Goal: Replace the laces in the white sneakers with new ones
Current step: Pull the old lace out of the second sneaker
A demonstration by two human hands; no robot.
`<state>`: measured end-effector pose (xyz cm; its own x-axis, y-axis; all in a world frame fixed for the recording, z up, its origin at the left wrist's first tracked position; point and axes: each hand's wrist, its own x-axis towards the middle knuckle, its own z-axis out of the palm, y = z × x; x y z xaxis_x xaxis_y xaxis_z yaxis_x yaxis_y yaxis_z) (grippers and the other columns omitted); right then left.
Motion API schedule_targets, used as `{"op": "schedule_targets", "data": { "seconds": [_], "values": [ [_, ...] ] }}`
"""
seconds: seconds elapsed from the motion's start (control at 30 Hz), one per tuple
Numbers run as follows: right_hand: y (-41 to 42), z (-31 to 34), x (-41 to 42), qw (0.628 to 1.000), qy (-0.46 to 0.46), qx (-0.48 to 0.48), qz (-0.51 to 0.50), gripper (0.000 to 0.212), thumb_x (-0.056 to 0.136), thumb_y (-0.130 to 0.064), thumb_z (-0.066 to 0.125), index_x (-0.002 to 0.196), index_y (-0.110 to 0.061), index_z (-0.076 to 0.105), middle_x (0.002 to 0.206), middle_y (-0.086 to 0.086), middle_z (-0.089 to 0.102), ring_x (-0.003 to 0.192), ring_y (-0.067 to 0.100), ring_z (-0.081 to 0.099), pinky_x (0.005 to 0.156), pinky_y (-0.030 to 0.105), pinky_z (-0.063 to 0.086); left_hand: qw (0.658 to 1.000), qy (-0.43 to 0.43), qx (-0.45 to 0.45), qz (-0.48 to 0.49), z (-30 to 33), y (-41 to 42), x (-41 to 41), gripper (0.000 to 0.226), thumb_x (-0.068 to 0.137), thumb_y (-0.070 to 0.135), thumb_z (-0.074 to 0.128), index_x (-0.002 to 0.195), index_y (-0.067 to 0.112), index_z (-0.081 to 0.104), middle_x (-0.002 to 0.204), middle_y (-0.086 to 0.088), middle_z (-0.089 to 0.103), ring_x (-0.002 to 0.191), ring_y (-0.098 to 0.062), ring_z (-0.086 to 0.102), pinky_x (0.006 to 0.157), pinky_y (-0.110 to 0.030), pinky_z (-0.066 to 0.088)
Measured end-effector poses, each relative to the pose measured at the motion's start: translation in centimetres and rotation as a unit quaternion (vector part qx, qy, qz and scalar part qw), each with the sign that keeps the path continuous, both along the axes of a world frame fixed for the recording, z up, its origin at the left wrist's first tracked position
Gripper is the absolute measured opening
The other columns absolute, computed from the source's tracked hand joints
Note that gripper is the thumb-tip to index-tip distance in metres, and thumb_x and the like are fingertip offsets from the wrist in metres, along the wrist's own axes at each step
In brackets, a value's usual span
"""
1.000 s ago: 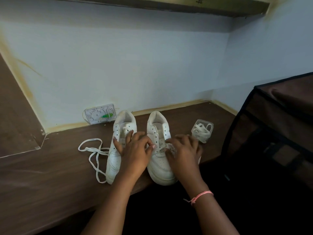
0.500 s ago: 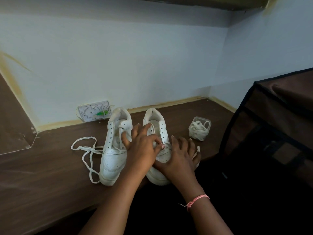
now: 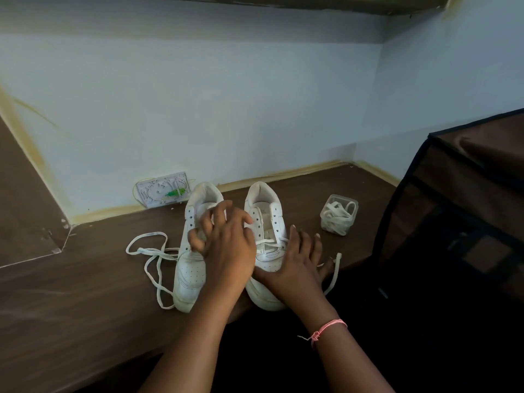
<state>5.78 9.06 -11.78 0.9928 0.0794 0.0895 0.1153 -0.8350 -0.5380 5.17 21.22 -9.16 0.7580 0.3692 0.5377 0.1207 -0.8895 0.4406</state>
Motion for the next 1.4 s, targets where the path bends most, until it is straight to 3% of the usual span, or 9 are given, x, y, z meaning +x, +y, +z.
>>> {"op": "schedule_targets", "data": {
  "seconds": [0.13,0.33,0.57,0.8,0.93,1.1,1.17,1.3,1.4],
  "values": [
    [0.0,0.0,0.1,1.000,0.000,0.009,0.011,0.124,0.065,-0.081,0.058,0.153,-0.021,-0.004,0.160,0.003,-0.002,0.147,0.027,-0.017,0.113,0.063,0.000,0.993,0.087,0.010,-0.076,-0.3,-0.4,0.4,0.020,0.086,0.057,0.058,0.097,0.041,0.056,0.146,0.014,0.033,0.141,-0.016,0.016,0.106,-0.047,0.005],
    [-0.1,-0.2,0.4,1.000,-0.001,0.004,0.017,0.125,0.064,-0.081,0.059,0.153,-0.021,-0.007,0.161,0.002,-0.004,0.147,0.028,-0.018,0.113,0.064,0.001,0.985,0.110,0.031,-0.127,-0.6,0.0,1.0,0.007,0.089,0.047,0.061,0.091,0.041,0.062,0.148,0.021,0.030,0.141,-0.012,0.013,0.106,-0.044,0.005],
    [0.0,-0.2,0.5,1.000,0.003,0.005,0.002,0.128,0.063,-0.078,0.064,0.153,-0.022,-0.008,0.161,0.001,-0.003,0.147,0.028,-0.018,0.113,0.064,0.000,0.983,-0.051,-0.152,0.083,-0.4,0.2,1.2,0.016,0.097,0.029,0.050,0.108,0.022,0.058,0.130,0.000,0.050,0.124,-0.024,0.037,0.097,-0.045,0.024],
    [0.0,-0.3,0.5,1.000,0.001,0.017,0.011,0.129,0.063,-0.080,0.061,0.153,-0.022,-0.010,0.161,0.002,-0.004,0.147,0.028,-0.019,0.113,0.064,-0.001,0.998,0.044,-0.010,-0.041,0.1,0.0,0.8,0.031,0.087,0.067,0.048,0.092,0.038,0.059,0.138,0.013,0.042,0.135,-0.017,0.022,0.103,-0.044,0.010],
    [0.0,-0.2,0.5,1.000,0.002,0.012,0.012,0.128,0.063,-0.080,0.061,0.153,-0.022,-0.009,0.161,0.002,-0.004,0.147,0.028,-0.018,0.113,0.064,-0.001,0.992,0.104,0.032,-0.062,-1.1,-0.2,1.2,0.016,0.093,0.053,0.052,0.094,0.038,0.056,0.135,0.016,0.041,0.131,-0.015,0.025,0.101,-0.043,0.015],
    [0.0,0.0,0.5,1.000,0.001,0.003,0.003,0.128,0.064,-0.076,0.065,0.153,-0.022,-0.009,0.161,0.002,-0.004,0.147,0.028,-0.017,0.114,0.063,-0.001,0.975,-0.097,-0.183,0.075,0.5,0.6,1.4,0.019,0.098,0.037,0.048,0.100,0.020,0.057,0.121,-0.001,0.053,0.121,-0.025,0.040,0.097,-0.045,0.024],
    [-0.1,0.0,0.4,1.000,0.002,0.002,0.003,0.128,0.064,-0.074,0.066,0.153,-0.022,-0.010,0.161,0.001,-0.004,0.147,0.028,-0.018,0.113,0.063,-0.002,0.970,-0.125,-0.180,0.101,1.0,1.4,1.3,0.024,0.098,0.043,0.046,0.099,0.021,0.054,0.119,-0.003,0.052,0.121,-0.028,0.041,0.098,-0.049,0.025],
    [0.1,-0.2,0.5,1.000,-0.004,0.010,0.004,0.129,0.062,-0.078,0.063,0.153,-0.022,-0.010,0.160,0.002,-0.004,0.147,0.029,-0.017,0.113,0.064,-0.001,0.998,0.068,-0.014,-0.010,0.6,0.8,0.9,0.045,0.089,0.072,0.033,0.089,0.034,0.058,0.136,0.009,0.042,0.135,-0.020,0.025,0.105,-0.050,0.012],
    [0.0,-0.1,0.5,1.000,0.000,0.012,0.009,0.130,0.062,-0.080,0.062,0.153,-0.022,-0.010,0.161,0.002,-0.004,0.147,0.028,-0.018,0.113,0.064,-0.001,0.988,0.132,0.038,-0.073,-0.6,-0.1,1.0,0.029,0.092,0.062,0.044,0.092,0.037,0.057,0.139,0.014,0.038,0.135,-0.016,0.022,0.106,-0.048,0.012]
  ]
}}
